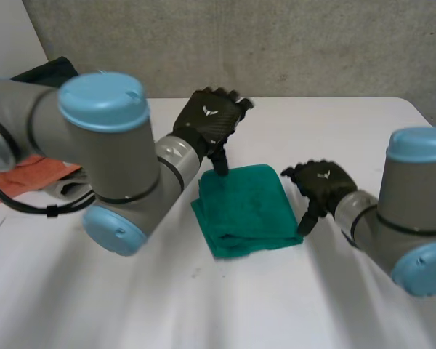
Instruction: Fold the laundry.
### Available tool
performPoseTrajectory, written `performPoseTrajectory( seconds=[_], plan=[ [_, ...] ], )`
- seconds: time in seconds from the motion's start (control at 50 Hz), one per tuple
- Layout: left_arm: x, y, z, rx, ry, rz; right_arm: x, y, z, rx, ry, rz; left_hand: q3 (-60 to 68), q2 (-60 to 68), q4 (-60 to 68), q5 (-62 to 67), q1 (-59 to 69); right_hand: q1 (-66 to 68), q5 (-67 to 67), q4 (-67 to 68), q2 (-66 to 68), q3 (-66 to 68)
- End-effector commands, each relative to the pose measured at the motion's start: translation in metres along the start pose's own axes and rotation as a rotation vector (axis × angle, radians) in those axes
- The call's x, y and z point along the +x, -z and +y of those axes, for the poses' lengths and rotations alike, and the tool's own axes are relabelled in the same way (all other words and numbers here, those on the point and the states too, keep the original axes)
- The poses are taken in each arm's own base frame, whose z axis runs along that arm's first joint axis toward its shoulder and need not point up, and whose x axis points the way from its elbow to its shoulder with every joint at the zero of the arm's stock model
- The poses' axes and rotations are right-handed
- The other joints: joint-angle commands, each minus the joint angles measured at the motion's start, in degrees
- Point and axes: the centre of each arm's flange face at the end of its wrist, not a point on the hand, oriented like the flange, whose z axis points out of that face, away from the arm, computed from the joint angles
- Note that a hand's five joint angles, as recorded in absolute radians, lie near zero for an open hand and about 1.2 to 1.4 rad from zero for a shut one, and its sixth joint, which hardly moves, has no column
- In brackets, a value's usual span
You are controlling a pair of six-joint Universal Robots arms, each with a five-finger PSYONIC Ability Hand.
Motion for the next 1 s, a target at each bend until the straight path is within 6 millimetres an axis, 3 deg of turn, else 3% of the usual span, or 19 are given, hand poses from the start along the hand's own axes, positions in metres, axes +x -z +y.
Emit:
performPoseTrajectory(
  seconds=[0.02, 0.16, 0.38, 0.42, 0.46, 0.6, 0.66, 0.68, 0.7, 0.84, 0.9, 0.92, 1.0],
  plan=[
    [0.01, 0.007, -0.007, 0.042, 0.053, 0.216, -0.017, 0.005, 0.028, -0.013, -0.109, -0.087, 1.2, 1.4, 1.8, 0.5, 2.4, 8.5, 6.0, 6.6, 6.8, 6.4],
    [0.013, 0.009, -0.006, 0.028, 0.071, 0.237, -0.024, -0.004, 0.028, 0.046, -0.168, -0.135, 1.2, 1.4, 1.8, 0.5, 2.4, 13.5, 11.1, 11.6, 11.9, 11.4],
    [0.02, 0.013, -0.011, 0.042, 0.067, 0.26, -0.023, -0.034, 0.042, 0.052, -0.16, -0.12, 1.4, 1.5, 1.9, 0.7, 2.6, 20.9, 18.5, 19.0, 19.3, 18.8],
    [0.022, 0.013, -0.012, 0.043, 0.066, 0.266, -0.021, -0.039, 0.042, 0.055, -0.153, -0.105, 1.4, 1.5, 1.9, 0.7, 2.6, 38.2, 35.7, 36.2, 36.5, 36.1],
    [0.022, 0.014, -0.013, 0.045, 0.067, 0.271, -0.017, -0.042, 0.041, 0.063, -0.149, -0.077, 1.4, 1.5, 1.9, 0.7, 2.6, 65.3, 62.9, 63.4, 63.7, 63.2],
    [0.02, 0.015, -0.019, 0.063, 0.063, 0.266, 0.006, -0.052, 0.02, 0.185, -0.139, 0.067, 1.5, 1.7, 2.1, 0.9, 2.7, 65.4, 63.0, 63.5, 63.8, 63.3],
    [0.019, 0.016, -0.025, 0.079, 0.059, 0.263, 0.036, -0.061, 0.004, 0.24, -0.149, 0.138, 1.5, 1.7, 2.1, 0.9, 2.7, 65.4, 63.0, 63.5, 63.8, 63.3],
    [0.018, 0.017, -0.029, 0.09, 0.056, 0.26, 0.062, -0.067, 0.001, 0.256, -0.155, 0.192, 1.5, 1.7, 2.1, 0.9, 2.7, 65.4, 63.0, 63.5, 63.8, 63.3],
    [0.017, 0.017, -0.031, 0.095, 0.055, 0.259, 0.076, -0.07, 0.0, 0.263, -0.158, 0.222, 1.4, 1.5, 1.9, 0.7, 2.6, 65.4, 63.0, 63.5, 63.8, 63.3],
    [0.012, 0.022, -0.051, 0.148, 0.045, 0.246, 0.171, -0.108, 0.001, 0.308, -0.152, 0.414, 1.4, 1.5, 1.9, 0.7, 2.6, 65.4, 63.0, 63.5, 63.8, 63.3],
    [0.011, 0.023, -0.055, 0.157, 0.052, 0.244, 0.206, -0.116, 0.006, 0.323, -0.16, 0.493, 1.2, 1.4, 1.8, 0.5, 2.4, 65.4, 63.0, 63.5, 63.8, 63.3],
    [0.011, 0.024, -0.057, 0.163, 0.056, 0.243, 0.227, -0.119, 0.011, 0.33, -0.166, 0.547, 1.4, 1.5, 1.9, 0.7, 2.6, 65.4, 63.0, 63.5, 63.8, 63.3],
    [0.011, 0.025, -0.059, 0.167, 0.062, 0.244, 0.269, -0.127, 0.017, 0.36, -0.171, 0.67, 1.4, 1.5, 1.9, 0.7, 2.6, 65.4, 63.0, 63.5, 63.8, 63.3]
  ],
)
